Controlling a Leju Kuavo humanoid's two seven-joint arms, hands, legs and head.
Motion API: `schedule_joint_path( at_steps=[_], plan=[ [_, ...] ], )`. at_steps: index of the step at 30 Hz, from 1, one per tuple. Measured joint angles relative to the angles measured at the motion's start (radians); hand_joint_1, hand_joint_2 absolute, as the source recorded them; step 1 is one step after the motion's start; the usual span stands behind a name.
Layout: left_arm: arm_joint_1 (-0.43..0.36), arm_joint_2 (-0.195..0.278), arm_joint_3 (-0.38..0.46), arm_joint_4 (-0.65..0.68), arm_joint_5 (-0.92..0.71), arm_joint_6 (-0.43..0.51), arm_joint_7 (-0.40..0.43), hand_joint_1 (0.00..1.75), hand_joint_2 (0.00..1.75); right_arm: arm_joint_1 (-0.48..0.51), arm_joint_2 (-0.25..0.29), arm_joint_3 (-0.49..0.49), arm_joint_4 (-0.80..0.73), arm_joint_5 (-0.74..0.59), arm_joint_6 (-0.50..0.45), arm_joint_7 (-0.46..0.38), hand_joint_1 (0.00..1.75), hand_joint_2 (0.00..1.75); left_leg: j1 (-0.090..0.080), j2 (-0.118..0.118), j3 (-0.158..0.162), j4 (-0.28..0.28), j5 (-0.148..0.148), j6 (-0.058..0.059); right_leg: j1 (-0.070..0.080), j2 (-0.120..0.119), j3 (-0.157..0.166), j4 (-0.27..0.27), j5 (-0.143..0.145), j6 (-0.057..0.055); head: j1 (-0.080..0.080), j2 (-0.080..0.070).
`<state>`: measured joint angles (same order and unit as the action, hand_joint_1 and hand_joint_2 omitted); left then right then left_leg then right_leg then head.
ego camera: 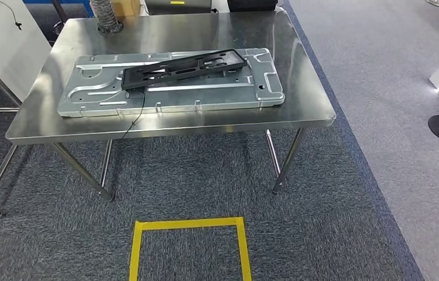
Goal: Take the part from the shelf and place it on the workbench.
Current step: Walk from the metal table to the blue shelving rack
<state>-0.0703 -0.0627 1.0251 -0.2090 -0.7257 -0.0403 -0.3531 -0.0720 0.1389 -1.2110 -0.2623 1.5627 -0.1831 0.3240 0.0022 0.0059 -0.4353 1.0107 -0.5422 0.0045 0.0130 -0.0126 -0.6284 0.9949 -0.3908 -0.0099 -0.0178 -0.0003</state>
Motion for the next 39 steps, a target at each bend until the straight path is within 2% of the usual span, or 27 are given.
schedule_joint_path(
  at_steps=[1,3,4,5,6,8,9,10,11,13,15,16,17,19,20,23,24,25,26,28,30,31,33,35,36,38,39],
  plan=[
    [-0.003,-0.001,-0.002,0.000,-0.005,-0.001,0.002,0.00,0.00,-0.002,0.005,0.024,0.009,0.000,0.016,0.007,0.00,0.00,-0.004,0.000,0.020,-0.039,-0.012,0.007,-0.001,-0.001,-0.004,0.000,0.010,0.005,0.000,0.000],
    [-0.003,-0.005,-0.003,0.001,-0.010,-0.003,0.005,0.00,0.00,-0.002,0.007,0.073,0.023,-0.001,0.039,0.015,0.00,0.00,-0.006,0.003,0.008,-0.050,0.002,0.022,-0.004,0.000,-0.011,-0.002,0.026,0.017,0.000,0.000],
    [-0.002,-0.007,-0.003,0.002,-0.011,-0.003,0.007,0.00,0.00,-0.002,0.007,0.095,0.028,-0.003,0.047,0.014,0.00,0.00,-0.005,0.005,-0.004,-0.051,0.015,0.031,-0.006,0.003,-0.019,0.008,0.009,0.024,0.000,0.000],
    [-0.002,-0.009,-0.003,0.002,-0.011,-0.003,0.008,0.00,0.00,0.000,0.007,0.114,0.032,-0.007,0.054,0.009,0.00,0.00,-0.003,0.007,-0.019,-0.053,0.030,0.038,-0.008,0.005,-0.030,0.035,-0.028,0.030,0.000,0.000],
    [-0.002,-0.010,-0.003,0.003,-0.012,-0.002,0.009,0.00,0.00,0.000,0.007,0.127,0.034,-0.014,0.059,0.002,0.00,0.00,-0.002,0.009,-0.036,-0.053,0.044,0.043,-0.012,0.008,-0.044,0.083,-0.084,0.035,0.000,0.000],
    [0.000,-0.010,-0.003,0.003,-0.012,0.000,0.014,0.00,0.00,0.001,0.006,0.142,0.039,-0.030,0.066,-0.016,0.00,0.00,-0.003,0.009,-0.070,-0.051,0.070,0.046,-0.017,0.008,-0.068,0.212,-0.183,0.045,0.000,0.000],
    [0.001,-0.011,-0.003,0.003,-0.014,0.001,0.017,0.00,0.00,0.001,0.005,0.145,0.041,-0.038,0.069,-0.025,0.00,0.00,-0.003,0.009,-0.087,-0.049,0.083,0.044,-0.018,0.008,-0.070,0.264,-0.198,0.048,0.000,0.000],
    [0.002,-0.012,-0.003,0.003,-0.016,0.003,0.020,0.00,0.00,0.001,0.005,0.148,0.042,-0.046,0.071,-0.033,0.00,0.00,-0.003,0.010,-0.106,-0.045,0.095,0.043,-0.019,0.008,-0.057,0.288,-0.187,0.049,0.000,0.000],
    [0.003,-0.013,-0.003,0.003,-0.018,0.004,0.023,0.00,0.00,0.001,0.005,0.150,0.043,-0.051,0.072,-0.039,0.00,0.00,-0.002,0.010,-0.124,-0.039,0.105,0.041,-0.019,0.008,-0.029,0.279,-0.160,0.050,0.000,0.000],
    [0.003,-0.016,-0.004,0.003,-0.021,0.004,0.026,0.00,0.00,-0.001,0.005,0.152,0.043,-0.059,0.068,-0.044,0.00,0.00,-0.002,0.010,-0.157,-0.025,0.123,0.035,-0.018,0.008,0.080,0.161,-0.120,0.046,0.000,0.000],
    [0.002,-0.018,-0.004,0.003,-0.024,0.003,0.028,0.00,0.00,-0.005,0.004,0.153,0.044,-0.066,0.061,-0.046,0.00,0.00,-0.003,0.010,-0.176,-0.013,0.139,0.025,-0.014,0.009,0.187,0.010,-0.139,0.034,0.000,0.000],
    [0.002,-0.019,-0.004,0.003,-0.026,0.003,0.028,0.00,0.00,-0.006,0.004,0.153,0.044,-0.070,0.059,-0.046,0.00,0.00,-0.003,0.010,-0.181,-0.010,0.147,0.019,-0.011,0.009,0.213,-0.033,-0.153,0.026,0.000,0.000],
    [0.001,-0.020,-0.004,0.003,-0.027,0.002,0.029,0.00,0.00,-0.006,0.004,0.153,0.044,-0.074,0.057,-0.045,0.00,0.00,-0.002,0.011,-0.183,-0.010,0.156,0.013,-0.009,0.009,0.218,-0.050,-0.157,0.019,0.000,0.000],
    [0.003,-0.020,-0.004,0.003,-0.029,0.001,0.029,0.00,0.00,-0.005,0.003,0.153,0.047,-0.080,0.056,-0.041,0.00,0.00,0.000,0.008,-0.190,-0.004,0.154,0.002,-0.011,0.006,0.202,-0.052,-0.137,0.003,0.000,0.000],
    [0.005,-0.020,-0.004,0.003,-0.029,0.000,0.029,0.00,0.00,-0.005,0.002,0.153,0.047,-0.083,0.056,-0.039,0.00,0.00,0.001,0.006,-0.198,0.014,0.127,-0.003,-0.012,0.004,0.190,-0.053,-0.124,-0.005,0.000,0.000],
    [0.008,-0.023,-0.005,0.003,-0.030,-0.002,0.027,0.00,0.00,-0.002,-0.002,0.152,0.049,-0.090,0.056,-0.033,0.00,0.00,0.007,0.002,-0.236,0.173,-0.024,-0.016,-0.011,0.001,0.144,-0.053,-0.086,-0.015,0.000,0.000],
    [0.008,-0.024,-0.005,0.003,-0.031,-0.003,0.026,0.00,0.00,0.000,-0.003,0.152,0.049,-0.092,0.057,-0.032,0.00,0.00,0.008,0.002,-0.242,0.232,-0.048,-0.019,-0.009,0.001,0.126,-0.050,-0.074,-0.015,0.000,0.000],
    [0.008,-0.025,-0.005,0.003,-0.031,-0.003,0.025,0.00,0.00,0.001,-0.003,0.152,0.049,-0.094,0.057,-0.030,0.00,0.00,0.009,0.002,-0.238,0.268,-0.045,-0.021,-0.008,0.001,0.108,-0.046,-0.062,-0.014,0.000,0.000],
    [0.008,-0.026,-0.005,0.003,-0.031,-0.003,0.025,0.00,0.00,0.001,-0.004,0.152,0.049,-0.095,0.058,-0.030,0.00,0.00,0.010,0.002,-0.219,0.272,-0.021,-0.021,-0.007,0.001,0.088,-0.040,-0.052,-0.012,0.000,0.000],
    [0.007,-0.027,-0.005,0.003,-0.031,-0.003,0.023,0.00,0.00,0.001,-0.004,0.151,0.050,-0.097,0.062,-0.033,0.00,0.00,0.010,0.001,-0.131,0.181,0.028,-0.017,-0.007,0.001,0.050,-0.022,-0.034,-0.006,0.000,0.000],
    [0.002,-0.027,-0.005,0.003,-0.030,-0.002,0.021,0.00,0.00,0.001,-0.004,0.151,0.051,-0.099,0.070,-0.043,0.00,0.00,0.006,0.000,-0.029,0.032,0.015,-0.008,-0.006,0.001,0.022,-0.005,-0.020,0.003,0.000,0.000],
    [-0.001,-0.027,-0.005,0.003,-0.029,-0.001,0.020,0.00,0.00,0.002,-0.004,0.151,0.051,-0.101,0.074,-0.051,0.00,0.00,0.004,-0.001,-0.002,-0.017,0.000,-0.001,-0.005,0.001,0.015,-0.001,-0.014,0.009,0.000,0.000],
    [-0.001,-0.028,-0.004,0.003,-0.024,0.007,0.018,0.00,0.00,0.003,-0.004,0.151,0.051,-0.106,0.083,-0.068,0.00,0.00,0.000,0.000,0.000,-0.048,-0.006,0.016,-0.007,0.000,0.007,0.000,0.001,0.022,0.000,0.000],
    [0.004,-0.028,-0.004,0.003,-0.021,0.016,0.022,0.00,0.00,0.003,-0.005,0.151,0.052,-0.110,0.093,-0.084,0.00,0.00,0.001,0.004,-0.012,-0.051,0.011,0.033,-0.012,0.003,-0.006,0.023,-0.022,0.034,0.000,0.000],
    [0.006,-0.028,-0.004,0.003,-0.021,0.020,0.024,0.00,0.00,0.004,-0.006,0.151,0.052,-0.111,0.098,-0.089,0.00,0.00,0.002,0.006,-0.020,-0.053,0.021,0.040,-0.015,0.005,-0.021,0.063,-0.058,0.039,0.000,0.000],
    [0.007,-0.026,-0.003,0.003,-0.026,0.020,0.026,0.00,0.00,0.004,-0.005,0.150,0.055,-0.116,0.109,-0.097,0.00,0.00,-0.001,0.007,-0.041,-0.052,0.037,0.045,-0.019,0.007,-0.065,0.195,-0.154,0.047,0.000,0.000],
    [0.008,-0.025,-0.003,0.003,-0.029,0.020,0.027,0.00,0.00,0.004,-0.005,0.149,0.057,-0.119,0.115,-0.102,0.00,0.00,-0.002,0.007,-0.051,-0.051,0.044,0.045,-0.021,0.008,-0.082,0.257,-0.184,0.049,0.000,0.000]
  ],
)
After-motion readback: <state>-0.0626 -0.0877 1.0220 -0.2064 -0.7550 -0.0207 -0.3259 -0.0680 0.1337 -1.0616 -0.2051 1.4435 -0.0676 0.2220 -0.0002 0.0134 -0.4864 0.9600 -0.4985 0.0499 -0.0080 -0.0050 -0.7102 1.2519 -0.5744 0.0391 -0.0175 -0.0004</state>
